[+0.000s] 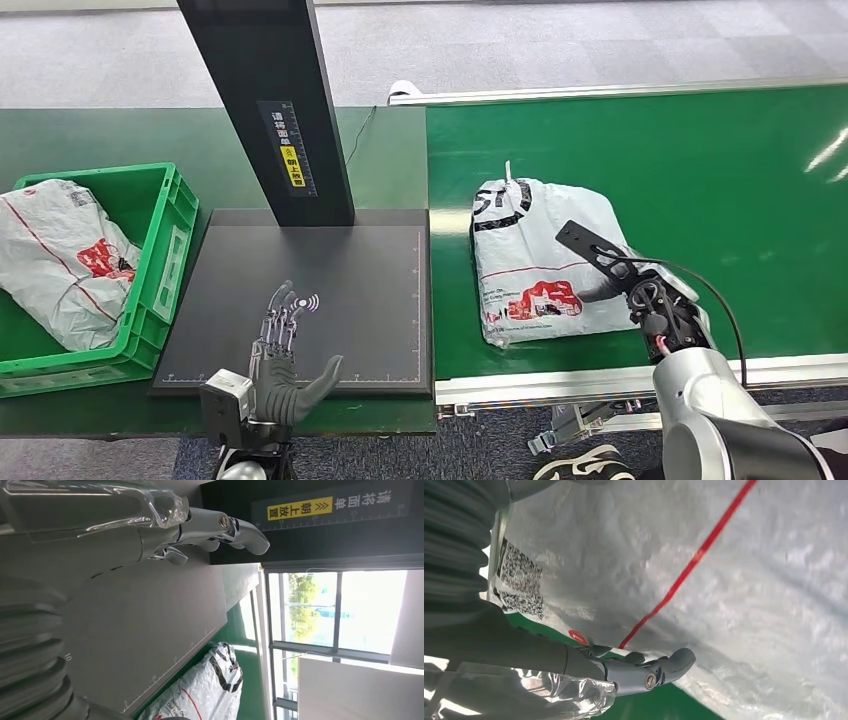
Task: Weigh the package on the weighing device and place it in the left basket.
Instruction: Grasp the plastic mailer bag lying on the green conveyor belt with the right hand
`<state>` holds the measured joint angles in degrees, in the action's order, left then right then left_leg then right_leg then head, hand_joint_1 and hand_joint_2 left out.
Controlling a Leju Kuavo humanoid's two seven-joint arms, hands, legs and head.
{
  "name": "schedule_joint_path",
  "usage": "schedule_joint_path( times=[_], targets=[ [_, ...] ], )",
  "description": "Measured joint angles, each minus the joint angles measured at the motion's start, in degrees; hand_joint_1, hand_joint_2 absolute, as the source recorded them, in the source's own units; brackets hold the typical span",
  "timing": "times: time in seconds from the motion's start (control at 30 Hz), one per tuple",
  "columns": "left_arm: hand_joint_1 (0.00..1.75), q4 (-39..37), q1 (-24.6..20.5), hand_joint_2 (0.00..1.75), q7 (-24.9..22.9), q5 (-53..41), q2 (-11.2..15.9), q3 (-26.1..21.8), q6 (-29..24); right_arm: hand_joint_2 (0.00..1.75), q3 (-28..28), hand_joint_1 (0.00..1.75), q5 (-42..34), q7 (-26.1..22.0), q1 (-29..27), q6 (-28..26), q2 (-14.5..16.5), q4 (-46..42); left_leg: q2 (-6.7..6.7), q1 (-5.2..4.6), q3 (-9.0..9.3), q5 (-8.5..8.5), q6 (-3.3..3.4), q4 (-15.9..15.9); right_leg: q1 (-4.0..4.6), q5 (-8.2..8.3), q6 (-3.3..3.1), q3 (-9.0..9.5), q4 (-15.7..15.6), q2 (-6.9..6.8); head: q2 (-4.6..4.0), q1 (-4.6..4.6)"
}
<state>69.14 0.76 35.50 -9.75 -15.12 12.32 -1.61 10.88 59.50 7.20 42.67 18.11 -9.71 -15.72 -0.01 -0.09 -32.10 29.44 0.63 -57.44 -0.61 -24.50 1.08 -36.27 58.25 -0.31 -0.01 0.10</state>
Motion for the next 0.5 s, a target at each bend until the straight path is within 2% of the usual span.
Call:
schedule_joint_path(
  times=[0.17,0.2,0.3,0.33,0.5],
  targets=[
    [0.0,-0.74,-0.2,1.75,0.09,-0.05,-0.02,-0.1,0.01,1.75,-0.19,0.0,2.55,1.65,-0.27,1.65,1.28,0.48,0.0,0.0,0.0,0.0,0.0,0.0,0.0,0.0,0.0,0.0,0.0,0.0,-0.01,0.01],
    [0.0,-0.83,-0.26,1.75,0.09,-0.04,-0.03,-0.11,-0.02,1.75,-0.33,0.09,3.33,2.4,-0.25,2.04,1.51,0.54,0.0,0.0,0.0,0.0,0.0,0.0,0.0,0.0,0.0,0.0,0.0,0.0,-0.01,0.01],
    [0.0,-1.04,-0.42,1.75,0.07,0.14,-0.05,-0.15,-0.15,1.75,-0.96,1.39,5.13,3.95,-0.14,2.89,2.16,0.66,0.0,0.0,0.0,0.0,0.0,0.0,0.0,0.0,0.0,0.01,0.0,0.0,-0.01,0.0],
    [0.0,-1.08,-0.44,1.75,0.07,0.21,-0.06,-0.18,-0.2,1.75,-1.22,1.74,5.49,4.14,-0.05,3.1,2.36,0.69,0.0,0.0,0.0,0.0,0.0,0.0,0.0,0.0,0.0,0.01,0.0,0.0,-0.01,0.0],
    [0.0,-1.19,-0.46,1.75,0.07,0.39,-0.07,-0.45,-0.43,1.75,-2.24,1.75,6.57,4.5,0.96,3.55,3.25,0.81,0.0,0.0,0.01,-0.01,-0.01,0.0,0.0,0.0,0.0,0.0,0.01,0.0,-0.01,0.0]
  ],
)
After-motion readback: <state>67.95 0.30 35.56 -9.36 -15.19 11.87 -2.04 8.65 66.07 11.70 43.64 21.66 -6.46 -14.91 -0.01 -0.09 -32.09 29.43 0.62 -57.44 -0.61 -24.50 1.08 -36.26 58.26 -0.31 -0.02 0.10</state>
